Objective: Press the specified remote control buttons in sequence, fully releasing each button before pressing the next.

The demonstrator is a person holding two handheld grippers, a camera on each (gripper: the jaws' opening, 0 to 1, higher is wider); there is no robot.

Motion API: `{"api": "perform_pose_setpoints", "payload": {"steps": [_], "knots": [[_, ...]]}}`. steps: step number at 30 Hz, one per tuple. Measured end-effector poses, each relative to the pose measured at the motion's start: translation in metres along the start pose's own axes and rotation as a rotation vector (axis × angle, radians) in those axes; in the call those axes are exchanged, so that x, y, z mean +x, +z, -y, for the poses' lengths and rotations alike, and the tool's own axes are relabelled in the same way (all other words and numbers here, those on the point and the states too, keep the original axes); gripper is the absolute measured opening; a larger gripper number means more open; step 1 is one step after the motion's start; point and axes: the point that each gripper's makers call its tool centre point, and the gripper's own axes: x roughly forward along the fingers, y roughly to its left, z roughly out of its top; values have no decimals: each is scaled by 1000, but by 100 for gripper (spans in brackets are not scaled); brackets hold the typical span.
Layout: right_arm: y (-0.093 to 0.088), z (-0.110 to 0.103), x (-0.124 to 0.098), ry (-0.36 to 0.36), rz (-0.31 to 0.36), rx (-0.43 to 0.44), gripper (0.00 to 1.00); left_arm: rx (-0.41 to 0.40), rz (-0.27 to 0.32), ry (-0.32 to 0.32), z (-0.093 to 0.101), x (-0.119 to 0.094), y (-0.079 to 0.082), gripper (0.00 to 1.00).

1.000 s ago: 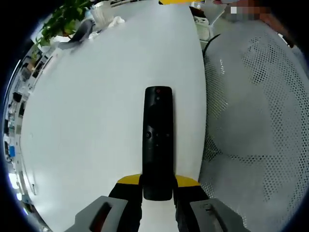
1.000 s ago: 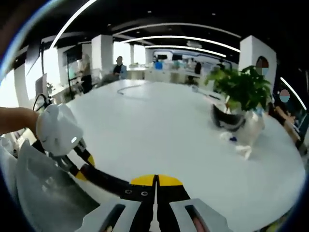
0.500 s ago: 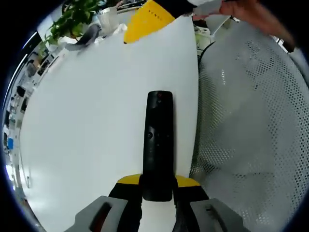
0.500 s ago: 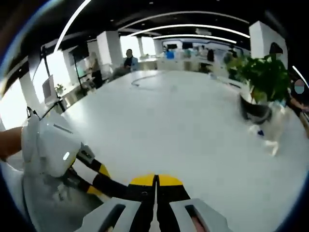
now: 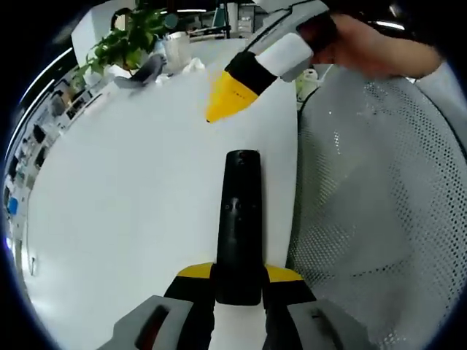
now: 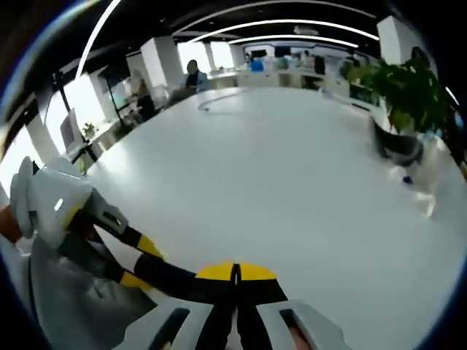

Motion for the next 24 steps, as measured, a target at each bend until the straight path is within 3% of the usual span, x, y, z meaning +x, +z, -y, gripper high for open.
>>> {"api": "perform_pose_setpoints", "payload": {"steps": [8, 14, 19, 24], "knots": [[-8, -3, 5, 22, -52, 12, 0, -42, 175, 22, 0, 0, 2, 24], [-27, -7, 5, 20, -154, 0, 0, -57, 204, 34, 1, 1, 4, 24], [-28, -2, 4, 23, -154, 44, 0, -70, 203, 39, -1, 1, 5, 25], [-27, -6, 4, 83, -141, 163, 0, -70, 208, 37, -2, 2, 5, 26]]}}
